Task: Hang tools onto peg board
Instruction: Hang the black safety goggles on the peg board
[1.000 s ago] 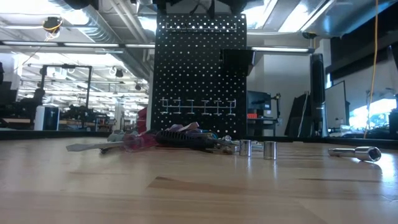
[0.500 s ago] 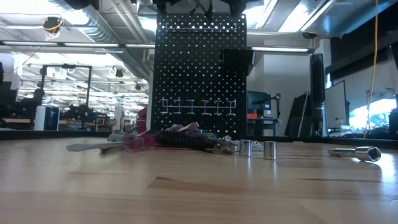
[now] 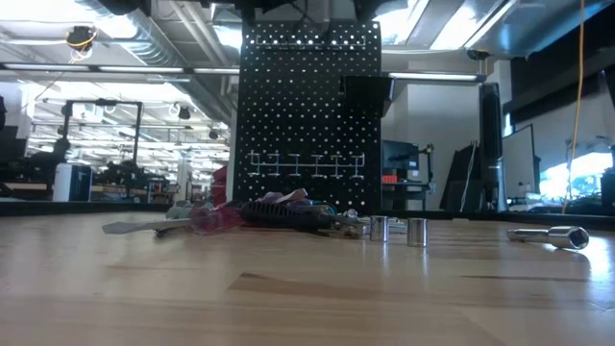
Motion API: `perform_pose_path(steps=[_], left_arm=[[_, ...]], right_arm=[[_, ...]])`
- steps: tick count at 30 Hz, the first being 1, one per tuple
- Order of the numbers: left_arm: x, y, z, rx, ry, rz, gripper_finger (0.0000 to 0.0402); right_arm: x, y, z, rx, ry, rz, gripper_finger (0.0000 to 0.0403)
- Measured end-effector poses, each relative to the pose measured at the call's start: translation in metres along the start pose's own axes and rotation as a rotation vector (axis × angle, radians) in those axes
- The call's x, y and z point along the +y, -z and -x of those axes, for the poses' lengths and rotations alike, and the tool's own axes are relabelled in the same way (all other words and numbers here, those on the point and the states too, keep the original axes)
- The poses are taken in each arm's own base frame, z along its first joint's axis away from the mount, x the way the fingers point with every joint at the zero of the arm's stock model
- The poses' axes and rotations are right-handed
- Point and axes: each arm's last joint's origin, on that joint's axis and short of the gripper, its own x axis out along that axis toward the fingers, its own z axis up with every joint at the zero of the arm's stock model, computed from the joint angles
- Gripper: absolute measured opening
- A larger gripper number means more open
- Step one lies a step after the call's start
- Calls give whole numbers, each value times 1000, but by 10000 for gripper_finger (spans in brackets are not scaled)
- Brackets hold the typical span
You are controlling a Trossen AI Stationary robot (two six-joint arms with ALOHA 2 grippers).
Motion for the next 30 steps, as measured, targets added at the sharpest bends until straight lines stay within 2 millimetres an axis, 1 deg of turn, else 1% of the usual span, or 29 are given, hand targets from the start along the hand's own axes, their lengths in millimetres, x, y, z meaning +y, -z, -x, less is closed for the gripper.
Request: perform_pose_path(steps=[6,13,17,20,24,25,27,30], left_arm=[[0,-1,0,-6,-4,4,9],[0,-3,0,-31,-7,15,11],[0,-4,0,-31,-7,15,11],[0,-3,0,-30,-7,15,12],[0,-3,0,-24,-11,14,12],[0,-2,0,-20,-10,12,12],[0,-3,0,-21,-12,12,12],[0,-3,0,-22,-12,18,12]], right_arm=[[-1,1,-1,6,29,1,160],[-1,9,-6,42,34,0,126],[-1,11,-6,70,48,35,109],[-1,11,-6,71,47,64,80],[0,11,-6,67,42,91,22],[0,11,-6,68,47,98,16],[-1,11,-6,72,64,109,18],[-1,11,-6,69,67,109,32]])
